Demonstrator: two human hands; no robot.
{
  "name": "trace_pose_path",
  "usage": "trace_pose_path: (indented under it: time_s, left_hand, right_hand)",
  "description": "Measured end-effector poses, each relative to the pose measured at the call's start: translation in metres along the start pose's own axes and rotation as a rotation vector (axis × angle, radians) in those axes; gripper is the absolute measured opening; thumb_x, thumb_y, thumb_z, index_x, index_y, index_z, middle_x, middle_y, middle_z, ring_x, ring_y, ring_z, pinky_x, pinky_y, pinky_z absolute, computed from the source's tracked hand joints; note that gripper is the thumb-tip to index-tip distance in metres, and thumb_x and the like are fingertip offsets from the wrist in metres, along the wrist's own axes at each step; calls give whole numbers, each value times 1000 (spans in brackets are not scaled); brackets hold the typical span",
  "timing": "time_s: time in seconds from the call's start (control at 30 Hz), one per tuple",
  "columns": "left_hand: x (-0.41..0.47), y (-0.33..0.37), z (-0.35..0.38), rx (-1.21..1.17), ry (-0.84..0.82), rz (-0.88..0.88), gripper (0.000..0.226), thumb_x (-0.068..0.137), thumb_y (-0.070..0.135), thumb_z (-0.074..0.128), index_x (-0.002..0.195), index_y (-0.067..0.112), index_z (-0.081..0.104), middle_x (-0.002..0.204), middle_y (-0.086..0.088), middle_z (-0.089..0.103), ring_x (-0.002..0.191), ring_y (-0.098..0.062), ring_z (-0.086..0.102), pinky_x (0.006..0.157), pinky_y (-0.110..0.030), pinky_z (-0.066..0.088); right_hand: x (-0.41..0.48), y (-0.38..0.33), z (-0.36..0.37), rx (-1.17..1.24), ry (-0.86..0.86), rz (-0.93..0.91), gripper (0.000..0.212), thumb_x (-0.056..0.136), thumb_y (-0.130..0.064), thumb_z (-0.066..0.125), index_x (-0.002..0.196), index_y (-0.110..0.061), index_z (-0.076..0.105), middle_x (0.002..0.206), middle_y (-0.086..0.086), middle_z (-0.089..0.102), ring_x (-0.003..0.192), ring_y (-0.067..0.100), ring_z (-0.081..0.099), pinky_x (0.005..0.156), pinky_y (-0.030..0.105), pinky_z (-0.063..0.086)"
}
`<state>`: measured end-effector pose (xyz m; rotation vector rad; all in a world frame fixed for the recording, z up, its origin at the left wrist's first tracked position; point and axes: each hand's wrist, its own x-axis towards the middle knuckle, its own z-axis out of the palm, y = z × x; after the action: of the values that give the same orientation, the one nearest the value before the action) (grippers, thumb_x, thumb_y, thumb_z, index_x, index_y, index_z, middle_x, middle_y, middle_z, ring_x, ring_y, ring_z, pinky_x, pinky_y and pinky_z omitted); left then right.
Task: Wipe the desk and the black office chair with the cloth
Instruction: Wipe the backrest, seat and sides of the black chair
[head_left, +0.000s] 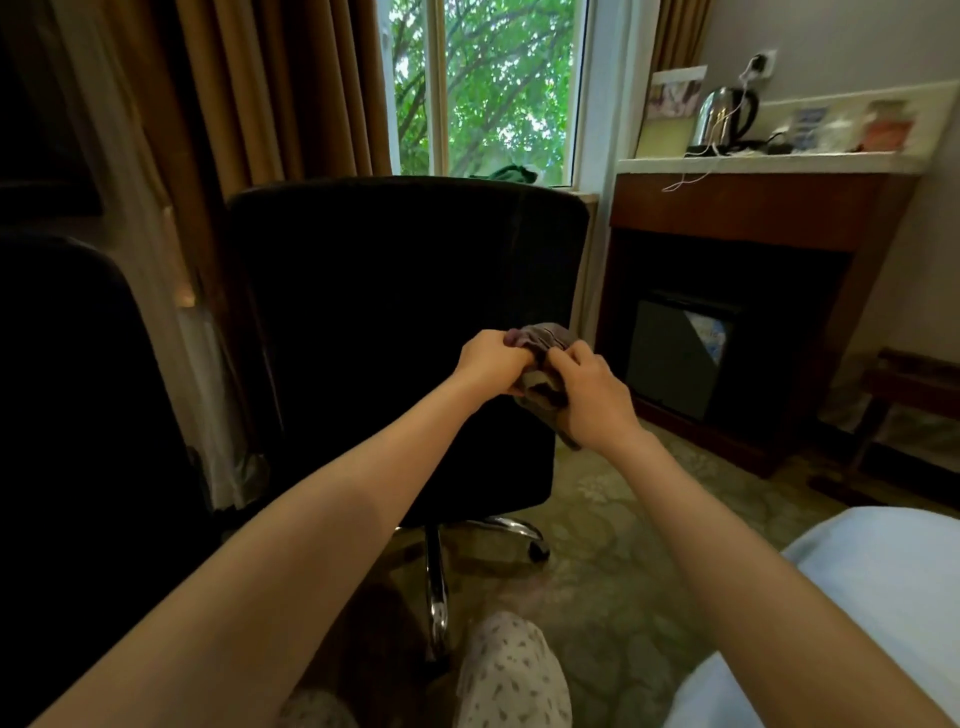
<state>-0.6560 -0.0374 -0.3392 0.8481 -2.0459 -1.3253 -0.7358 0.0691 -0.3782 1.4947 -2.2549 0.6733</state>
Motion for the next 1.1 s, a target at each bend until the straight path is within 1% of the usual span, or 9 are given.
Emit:
trace_pose_path:
  time_s: [0.1,0.33,0.47,0.63,0.7,0.8,0.9,1.0,1.1]
  left_hand:
    - [13,11,-2,-27,-16,14,19,85,14,62,104,12,67,97,-11,69,88,-22,67,75,-35,59]
    - [68,53,-2,-24,-53,150,8,87,15,60,92,18,66,94,-8,69,86,-21,67,78,-36,58]
    - [97,88,-17,-32,-147,148,7,86,15,61,88,19,67,93,-7,70,87,-21,67,78,-36,58]
    - [139,168,-57,-71,-161,227,8,86,10,60,84,12,67,87,-12,68,83,-28,67,70,-38,59]
    - [152,182,-72,-15,-120,289,9,87,14,59,82,12,66,82,-10,67,76,-24,65,67,-35,57]
    - [170,185,-99,174,-13,353,10,91,18,56,86,14,63,82,-2,65,72,-14,58,60,-22,42]
    - [184,158,-121,374,2,253,18,93,28,52,89,16,65,90,-4,66,82,-21,61,67,-30,43]
    - [197,138,-127,462,-16,69,29,95,39,46,99,19,67,97,-5,64,89,-22,59,73,-33,45]
    - [202,139,-117,478,119,1,37,93,45,42,94,18,68,92,-5,64,85,-23,60,73,-37,50]
  right_hand:
    - [13,3,-10,7,-22,18,44,87,-19,61,128,-20,45,120,5,42,108,26,44,75,38,47]
    - [74,30,-29,-66,73,25,40,85,-25,63,121,-19,48,114,4,43,100,23,45,64,29,34]
    - [115,36,-53,-116,39,51,43,83,-18,64,122,-21,47,118,3,44,102,23,46,65,27,34]
    - [200,29,-115,-223,68,40,46,80,-14,65,122,-19,48,118,6,44,101,29,46,66,31,33]
    - [228,18,-134,-285,55,21,49,79,-13,63,125,-19,47,122,8,43,106,31,44,71,35,37]
    - [272,0,-145,-344,-64,-43,51,80,-14,60,128,-22,44,127,6,39,114,30,41,87,43,41]
    - [296,-8,-126,-223,-298,-113,41,81,-16,58,118,-27,45,124,2,37,115,28,38,91,44,36]
    - [318,-7,-113,-53,-443,-67,32,78,-9,54,99,-31,45,107,-3,36,108,27,38,85,39,28]
    - [346,-8,-110,-13,-537,-68,28,80,-11,52,93,-34,43,99,-5,35,104,25,39,84,38,26]
